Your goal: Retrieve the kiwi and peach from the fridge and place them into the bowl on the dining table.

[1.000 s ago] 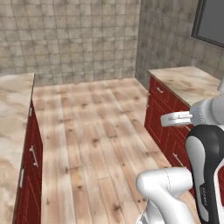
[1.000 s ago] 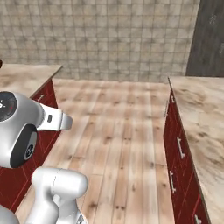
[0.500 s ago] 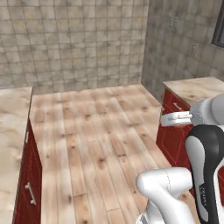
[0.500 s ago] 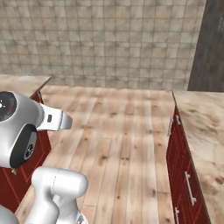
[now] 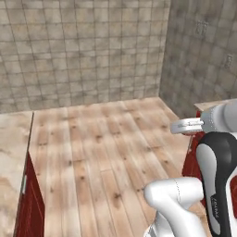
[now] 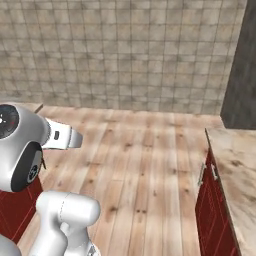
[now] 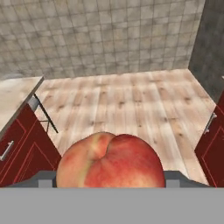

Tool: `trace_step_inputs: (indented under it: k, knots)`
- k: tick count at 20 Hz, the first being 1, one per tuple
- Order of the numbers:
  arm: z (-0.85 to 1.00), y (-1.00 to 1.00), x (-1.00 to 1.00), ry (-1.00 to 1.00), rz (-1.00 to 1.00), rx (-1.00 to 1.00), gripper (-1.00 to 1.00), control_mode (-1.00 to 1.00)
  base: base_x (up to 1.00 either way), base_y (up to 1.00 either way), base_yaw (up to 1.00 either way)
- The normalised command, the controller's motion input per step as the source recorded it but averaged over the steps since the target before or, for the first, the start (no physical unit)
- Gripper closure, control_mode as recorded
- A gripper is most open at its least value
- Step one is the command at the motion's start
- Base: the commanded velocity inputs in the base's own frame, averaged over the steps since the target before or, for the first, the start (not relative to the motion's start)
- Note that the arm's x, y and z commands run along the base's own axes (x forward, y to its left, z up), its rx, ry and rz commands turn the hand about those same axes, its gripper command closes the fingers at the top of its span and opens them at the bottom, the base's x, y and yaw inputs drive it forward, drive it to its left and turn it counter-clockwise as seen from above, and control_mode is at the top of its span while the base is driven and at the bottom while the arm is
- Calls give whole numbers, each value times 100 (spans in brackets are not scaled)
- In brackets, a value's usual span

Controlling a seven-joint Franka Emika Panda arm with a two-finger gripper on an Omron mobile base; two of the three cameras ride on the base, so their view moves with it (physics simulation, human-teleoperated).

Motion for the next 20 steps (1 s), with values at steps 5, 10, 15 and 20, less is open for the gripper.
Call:
trace_step_inputs:
  k: [5, 10, 15, 20]
  knots:
    - [0, 0, 0, 0, 0, 0, 100, 100, 100, 10, 17]
    - [0, 0, 0, 0, 0, 0, 100, 100, 100, 2, 28]
    - [0, 0, 0, 0, 0, 0, 100, 100, 100, 0, 34]
    - [0, 0, 0, 0, 0, 0, 100, 100, 100, -14, 52]
